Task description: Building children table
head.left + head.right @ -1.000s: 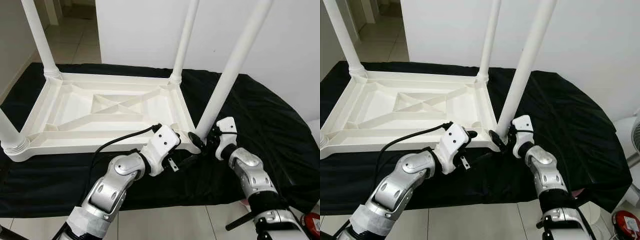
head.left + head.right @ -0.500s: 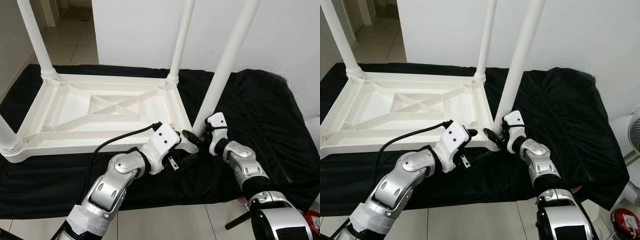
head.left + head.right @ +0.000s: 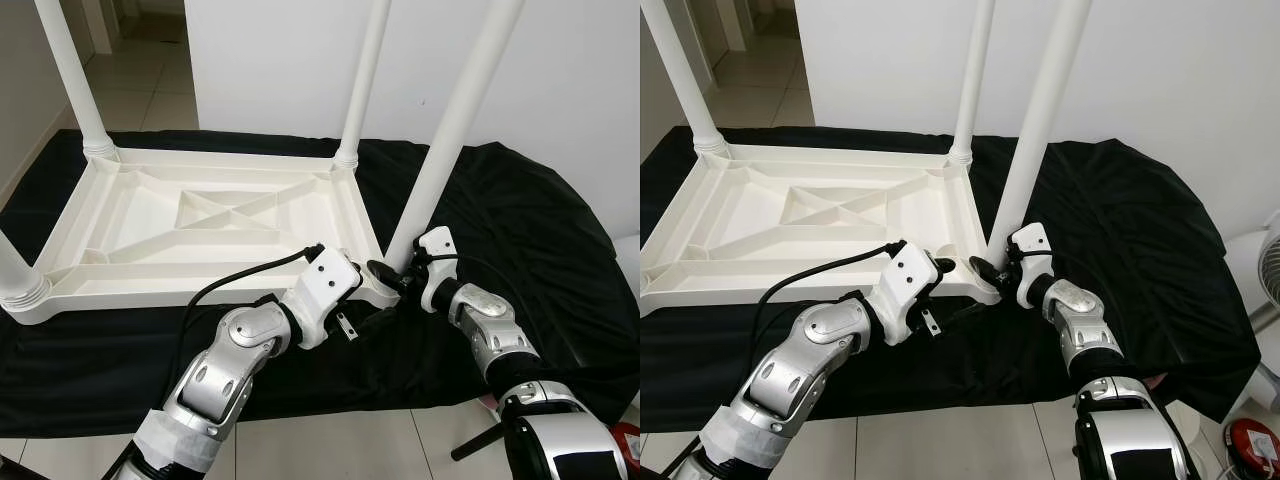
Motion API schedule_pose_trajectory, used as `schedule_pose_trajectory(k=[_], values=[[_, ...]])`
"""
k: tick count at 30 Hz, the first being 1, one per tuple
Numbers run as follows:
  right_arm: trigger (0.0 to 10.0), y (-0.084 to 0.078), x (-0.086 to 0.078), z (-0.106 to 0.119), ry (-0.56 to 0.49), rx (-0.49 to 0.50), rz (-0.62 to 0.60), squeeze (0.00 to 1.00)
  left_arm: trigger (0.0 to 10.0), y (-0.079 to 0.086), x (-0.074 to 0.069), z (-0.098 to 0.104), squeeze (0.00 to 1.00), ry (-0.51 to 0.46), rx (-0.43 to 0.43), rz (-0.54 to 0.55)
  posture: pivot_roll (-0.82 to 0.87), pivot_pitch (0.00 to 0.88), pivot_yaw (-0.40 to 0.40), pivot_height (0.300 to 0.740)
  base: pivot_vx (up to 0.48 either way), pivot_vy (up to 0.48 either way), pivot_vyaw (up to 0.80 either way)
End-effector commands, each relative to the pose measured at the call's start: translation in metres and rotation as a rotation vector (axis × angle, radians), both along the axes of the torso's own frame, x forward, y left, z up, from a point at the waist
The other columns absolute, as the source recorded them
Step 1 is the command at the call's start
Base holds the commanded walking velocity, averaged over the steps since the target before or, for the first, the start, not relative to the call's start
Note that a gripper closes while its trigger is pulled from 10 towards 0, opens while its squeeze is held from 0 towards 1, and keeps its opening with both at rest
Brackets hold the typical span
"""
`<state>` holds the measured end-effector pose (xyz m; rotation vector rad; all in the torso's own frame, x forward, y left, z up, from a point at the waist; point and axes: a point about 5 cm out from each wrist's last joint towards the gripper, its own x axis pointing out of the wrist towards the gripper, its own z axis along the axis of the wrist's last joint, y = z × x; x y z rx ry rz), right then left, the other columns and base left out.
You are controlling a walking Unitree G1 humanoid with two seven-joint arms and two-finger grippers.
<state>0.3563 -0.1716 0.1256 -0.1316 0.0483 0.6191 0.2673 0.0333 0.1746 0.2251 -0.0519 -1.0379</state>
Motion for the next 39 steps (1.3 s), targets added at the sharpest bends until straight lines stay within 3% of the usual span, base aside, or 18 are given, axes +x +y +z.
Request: schedule_pose_trajectory(k=[1,8,13,16,19,24,25,26,28,33,39], values=[[10.0,-0.006,-0.004,-0.015,0.062,-0.011,-0.084,0.0,10.0,-0.002,0.0,0.001,0.0,-0.008,0.002,0.026,0.01,0.0,-0.078,0.74,0.0,0.0,0.0],[10.0,0.003,-0.006,-0.009,0.026,0.032,-0.14,0.0,10.0,-0.002,-0.001,0.0,0.0,-0.003,-0.001,0.026,0.0,0.0,-0.084,0.74,0.0,0.0,0.0],[10.0,0.023,-0.01,-0.001,0.008,0.072,-0.225,0.0,10.0,-0.003,-0.001,-0.001,0.0,-0.003,-0.002,0.025,0.0,0.0,-0.09,0.74,0.0,0.0,0.0],[10.0,0.026,-0.012,0.0,0.005,0.078,-0.25,0.0,10.0,-0.003,-0.001,-0.001,0.0,-0.004,-0.002,0.026,0.0,0.0,-0.09,0.74,0.0,0.0,0.0],[10.0,0.031,-0.015,-0.001,-0.001,0.082,-0.331,0.0,10.0,-0.003,-0.002,-0.002,0.0,-0.001,-0.002,0.03,0.0,0.0,-0.094,0.74,0.0,0.0,0.0],[10.0,0.037,-0.029,-0.008,0.013,0.078,-0.579,0.0,10.0,-0.001,-0.003,-0.005,0.0,0.008,0.0,0.05,0.0,0.0,-0.094,0.74,0.0,0.0,0.0],[10.0,0.037,-0.029,-0.008,0.013,0.078,-0.579,0.0,10.0,-0.001,-0.003,-0.005,0.0,0.008,0.0,0.05,0.0,0.0,-0.094,0.74,0.0,0.0,0.0],[10.0,0.039,-0.034,-0.008,0.031,0.094,-0.674,0.0,10.0,0.001,-0.003,-0.005,0.0,0.009,0.0,0.06,0.02,0.0,-0.12,0.74,0.0,0.0,0.0],[10.0,0.039,-0.035,-0.006,0.028,0.109,-0.71,0.0,10.0,0.002,-0.003,-0.005,0.0,0.009,-0.001,0.066,0.02,0.0,-0.12,0.74,0.0,0.0,0.0],[10.0,0.045,-0.036,0.005,0.005,0.16,-0.744,0.0,10.0,0.005,-0.002,-0.006,0.0,0.014,-0.012,0.099,0.02,0.0,-0.119,0.74,0.0,0.0,0.0],[10.0,0.036,-0.039,0.004,0.001,0.15,-0.766,0.0,10.0,0.006,-0.001,-0.006,0.0,0.011,-0.009,0.107,0.02,0.0,-0.118,0.74,0.0,0.0,0.0]])
